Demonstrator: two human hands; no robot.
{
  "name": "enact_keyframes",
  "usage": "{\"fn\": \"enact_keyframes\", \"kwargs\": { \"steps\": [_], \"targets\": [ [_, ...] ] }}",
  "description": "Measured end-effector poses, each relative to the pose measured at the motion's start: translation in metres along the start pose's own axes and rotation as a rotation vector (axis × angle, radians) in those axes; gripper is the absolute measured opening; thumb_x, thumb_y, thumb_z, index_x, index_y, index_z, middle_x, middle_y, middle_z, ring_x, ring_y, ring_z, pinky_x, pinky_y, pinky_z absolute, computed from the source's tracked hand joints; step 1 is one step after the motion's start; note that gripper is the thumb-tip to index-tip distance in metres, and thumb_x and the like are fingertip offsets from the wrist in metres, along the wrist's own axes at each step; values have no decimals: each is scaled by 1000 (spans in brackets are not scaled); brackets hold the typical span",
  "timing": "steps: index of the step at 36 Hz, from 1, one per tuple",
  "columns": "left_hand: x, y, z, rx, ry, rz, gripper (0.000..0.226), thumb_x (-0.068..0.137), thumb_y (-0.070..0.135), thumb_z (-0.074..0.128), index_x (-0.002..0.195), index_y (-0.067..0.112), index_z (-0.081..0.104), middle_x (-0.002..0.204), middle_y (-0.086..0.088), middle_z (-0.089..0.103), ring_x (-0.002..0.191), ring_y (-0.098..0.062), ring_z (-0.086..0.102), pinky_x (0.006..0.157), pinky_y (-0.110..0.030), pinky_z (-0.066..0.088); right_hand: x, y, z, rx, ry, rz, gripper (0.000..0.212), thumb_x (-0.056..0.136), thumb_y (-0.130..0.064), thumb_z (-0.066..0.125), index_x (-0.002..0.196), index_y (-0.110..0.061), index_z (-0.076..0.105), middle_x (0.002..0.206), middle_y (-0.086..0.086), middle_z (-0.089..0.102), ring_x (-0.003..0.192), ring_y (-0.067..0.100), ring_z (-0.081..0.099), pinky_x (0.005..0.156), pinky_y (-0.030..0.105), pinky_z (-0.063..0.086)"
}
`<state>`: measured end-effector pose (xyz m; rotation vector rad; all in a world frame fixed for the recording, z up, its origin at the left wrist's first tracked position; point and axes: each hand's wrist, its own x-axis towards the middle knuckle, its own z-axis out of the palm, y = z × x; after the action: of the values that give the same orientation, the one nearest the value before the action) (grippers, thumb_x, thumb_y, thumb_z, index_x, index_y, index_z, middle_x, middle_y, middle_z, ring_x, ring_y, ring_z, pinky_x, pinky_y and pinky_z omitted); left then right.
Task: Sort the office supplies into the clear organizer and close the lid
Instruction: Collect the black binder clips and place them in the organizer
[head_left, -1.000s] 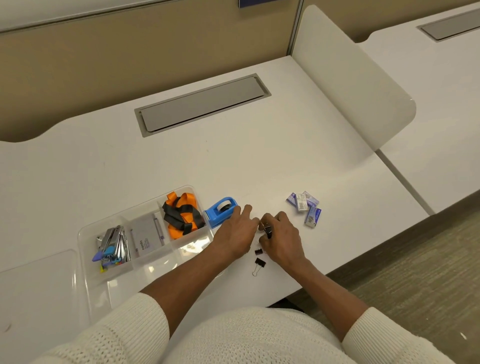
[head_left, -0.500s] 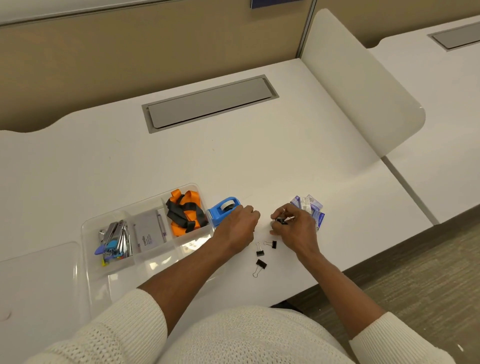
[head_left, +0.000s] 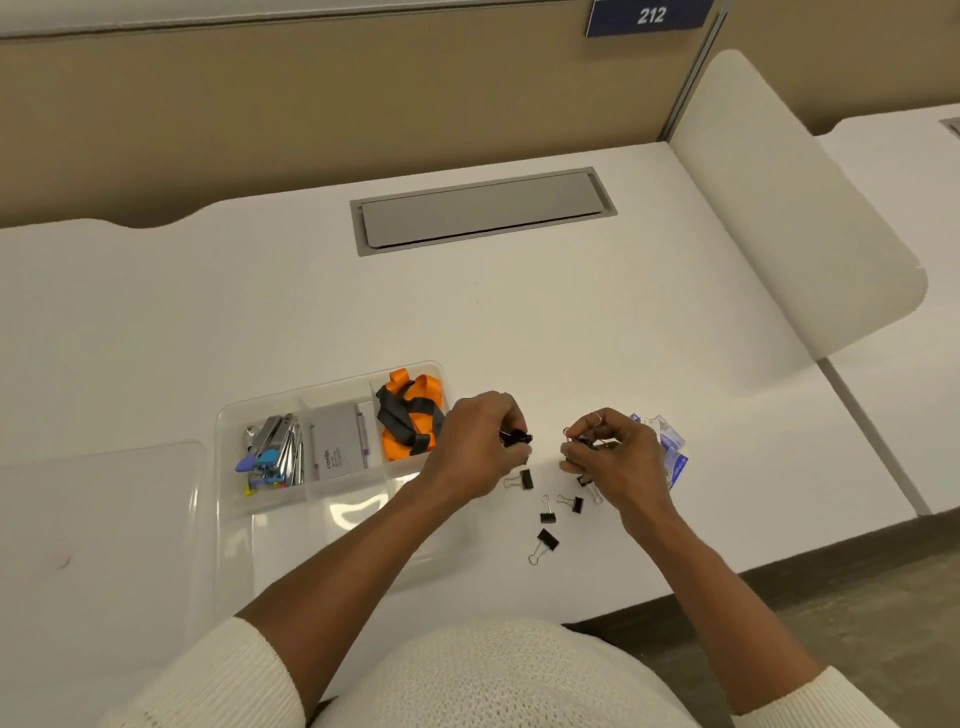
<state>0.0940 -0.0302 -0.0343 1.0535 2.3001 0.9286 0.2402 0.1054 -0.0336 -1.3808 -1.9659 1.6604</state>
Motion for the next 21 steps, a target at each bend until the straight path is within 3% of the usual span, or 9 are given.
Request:
{"fn": "enact_keyframes", "kwargs": {
  "steps": [3,6,14,21],
  "targets": [
    [-14,-2,-24,-104,84,-44,16,79,16,83,88,15,70,86,9,70,82,-6,66,72,-27,56,-5,-17,11,18,-57,-51,17,80,6,80,82,-10,74,90,20,71,74,32,78,60,26,61],
    [-36,-4,-51,-171,176,-92,17,78,15,85,89,16,71,83,13,67,82,0,65,67,-13,51,-12,-34,29,11,-145,-84,17,80,6,79,83,-10,74,89,19,73,71,28,79,68,35,66],
    [-118,-40,-120,-199,443,-232,20,76,14,88,87,21,73,84,13,71,85,-7,68,69,-23,59,-45,-73,109,-13,-436,-171,16,80,7,81,85,-7,75,86,17,73,72,28,78,72,44,67],
    [-181,-86,-138,-54,495,-403,24,77,15,89,90,19,69,86,14,69,81,-2,66,66,-13,55,-81,-79,198,-205,-675,-277,16,82,1,84,86,-11,74,90,10,72,74,23,78,67,38,67]
  ]
}}
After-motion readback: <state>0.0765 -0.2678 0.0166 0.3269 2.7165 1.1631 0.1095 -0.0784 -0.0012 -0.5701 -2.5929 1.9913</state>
